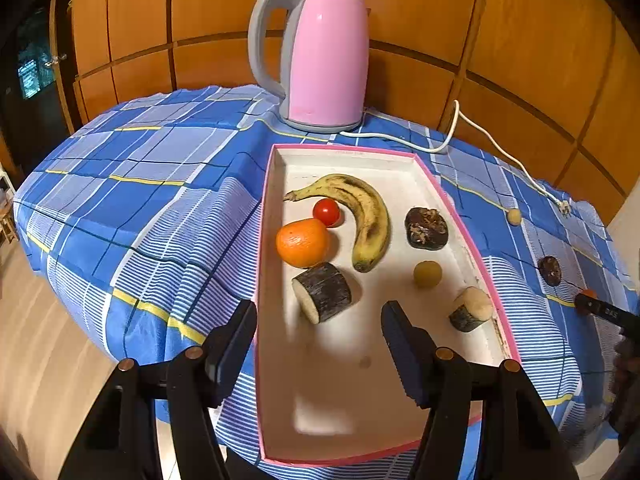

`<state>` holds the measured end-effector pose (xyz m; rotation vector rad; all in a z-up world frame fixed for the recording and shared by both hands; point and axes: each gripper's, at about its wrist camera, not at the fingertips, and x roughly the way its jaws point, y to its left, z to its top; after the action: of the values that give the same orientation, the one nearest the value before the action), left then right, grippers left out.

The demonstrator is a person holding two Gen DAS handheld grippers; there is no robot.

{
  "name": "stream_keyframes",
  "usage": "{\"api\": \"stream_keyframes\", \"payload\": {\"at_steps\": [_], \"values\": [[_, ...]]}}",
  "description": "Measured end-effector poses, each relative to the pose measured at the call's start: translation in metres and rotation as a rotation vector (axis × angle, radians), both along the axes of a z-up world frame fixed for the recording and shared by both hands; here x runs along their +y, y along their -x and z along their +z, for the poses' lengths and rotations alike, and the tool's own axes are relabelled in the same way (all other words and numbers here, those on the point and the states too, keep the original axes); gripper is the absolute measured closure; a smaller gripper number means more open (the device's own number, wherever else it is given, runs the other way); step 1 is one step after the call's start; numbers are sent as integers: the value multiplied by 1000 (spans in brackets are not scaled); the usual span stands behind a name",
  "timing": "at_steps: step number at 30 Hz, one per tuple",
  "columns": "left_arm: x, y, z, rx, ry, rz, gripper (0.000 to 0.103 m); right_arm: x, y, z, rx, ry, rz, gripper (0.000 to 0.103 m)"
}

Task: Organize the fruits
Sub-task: 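Hold the mandarin in the right gripper above the table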

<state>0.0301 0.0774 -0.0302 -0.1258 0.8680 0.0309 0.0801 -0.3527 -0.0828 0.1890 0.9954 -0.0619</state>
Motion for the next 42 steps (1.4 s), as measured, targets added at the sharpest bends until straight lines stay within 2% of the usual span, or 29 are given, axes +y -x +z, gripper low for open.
{"api": "stream_keyframes", "payload": {"at_steps": [14, 17, 24, 27, 30, 34, 42], "values": [[-13, 1, -2, -6, 5, -68, 38, 9, 14, 1, -16, -61, 30, 62], [-14, 2, -2, -5, 14, -78, 38, 11, 18, 2, -19, -40, 45, 53], [-12, 0, -5, 4, 10, -70, 38, 12, 20, 6, -18, 16, 62, 52], [-11, 0, -4, 1, -5, -64, 38, 13, 15, 6, -24, 21, 56, 52], [-10, 0, -3, 2, -13, -58, 38, 18, 10, 3, -20, 24, 65, 63], [-4, 1, -2, 3, -14, -32, 38, 25, 11, 2, -39, 78, 69, 63], [3, 5, 0, 4, -13, -11, 38, 24, 16, 7, -52, 64, 64, 64]]}}
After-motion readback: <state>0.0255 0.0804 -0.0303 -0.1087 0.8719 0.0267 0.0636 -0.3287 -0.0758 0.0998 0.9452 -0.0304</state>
